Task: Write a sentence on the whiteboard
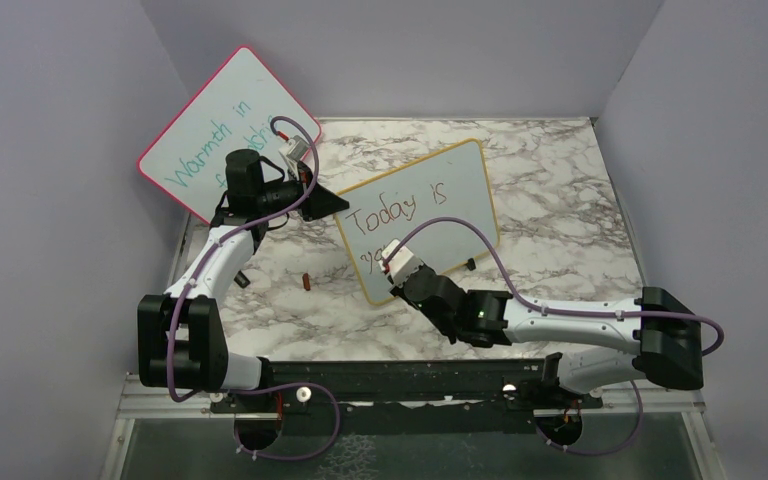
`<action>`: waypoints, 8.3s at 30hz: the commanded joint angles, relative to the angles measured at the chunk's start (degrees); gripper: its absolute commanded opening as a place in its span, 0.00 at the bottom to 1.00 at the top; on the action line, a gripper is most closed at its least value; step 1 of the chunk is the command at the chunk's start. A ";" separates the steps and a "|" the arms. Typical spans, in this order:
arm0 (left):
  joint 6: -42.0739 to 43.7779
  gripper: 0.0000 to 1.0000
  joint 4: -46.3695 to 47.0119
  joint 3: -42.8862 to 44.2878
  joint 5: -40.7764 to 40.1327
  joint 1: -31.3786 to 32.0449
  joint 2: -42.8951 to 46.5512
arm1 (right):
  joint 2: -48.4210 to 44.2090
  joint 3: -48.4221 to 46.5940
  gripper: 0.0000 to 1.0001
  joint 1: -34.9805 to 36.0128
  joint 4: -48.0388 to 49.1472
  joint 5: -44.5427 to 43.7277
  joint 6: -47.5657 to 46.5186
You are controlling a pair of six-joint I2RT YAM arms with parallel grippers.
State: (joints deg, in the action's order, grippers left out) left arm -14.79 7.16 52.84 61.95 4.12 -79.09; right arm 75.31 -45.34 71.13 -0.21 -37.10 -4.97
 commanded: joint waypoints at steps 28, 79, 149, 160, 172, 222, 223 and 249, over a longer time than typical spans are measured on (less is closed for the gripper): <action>3.89 0.00 -3.63 -0.46 -3.37 -0.16 -0.90 | -0.71 0.30 0.00 -1.87 7.93 -4.67 -2.63; 3.89 0.00 -3.63 -0.46 -3.59 -0.12 -0.98 | -3.80 2.42 0.00 -1.88 1.02 -2.00 1.55; 3.80 0.00 -3.57 -0.46 -3.33 -0.15 -0.98 | -1.68 1.27 0.00 -3.32 7.40 -4.10 -0.56; 3.89 0.00 -3.61 -0.45 -3.39 -0.16 -0.98 | -1.92 1.34 0.00 -4.46 6.56 -4.86 0.42; 3.89 0.00 -3.61 -0.46 -3.51 -0.16 -1.07 | -5.85 3.31 0.00 -4.69 4.34 -4.31 1.89; 4.42 0.00 -4.11 -0.19 -3.33 -0.16 -1.33 | -8.52 5.97 0.00 -11.72 7.23 0.31 -0.11; 4.42 0.00 -4.10 -0.19 -3.33 -0.16 -1.33 | -8.56 5.96 0.00 -11.72 7.35 0.54 -0.31; 4.42 0.00 -4.15 -0.28 -3.55 -0.16 -1.51 | -10.97 7.00 0.01 -11.74 -1.23 5.53 1.61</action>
State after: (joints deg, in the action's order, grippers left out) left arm -14.74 6.92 52.93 61.95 4.10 -79.09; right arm 65.12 -38.17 59.77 2.39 -33.10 -4.54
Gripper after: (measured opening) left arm 0.030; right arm 0.176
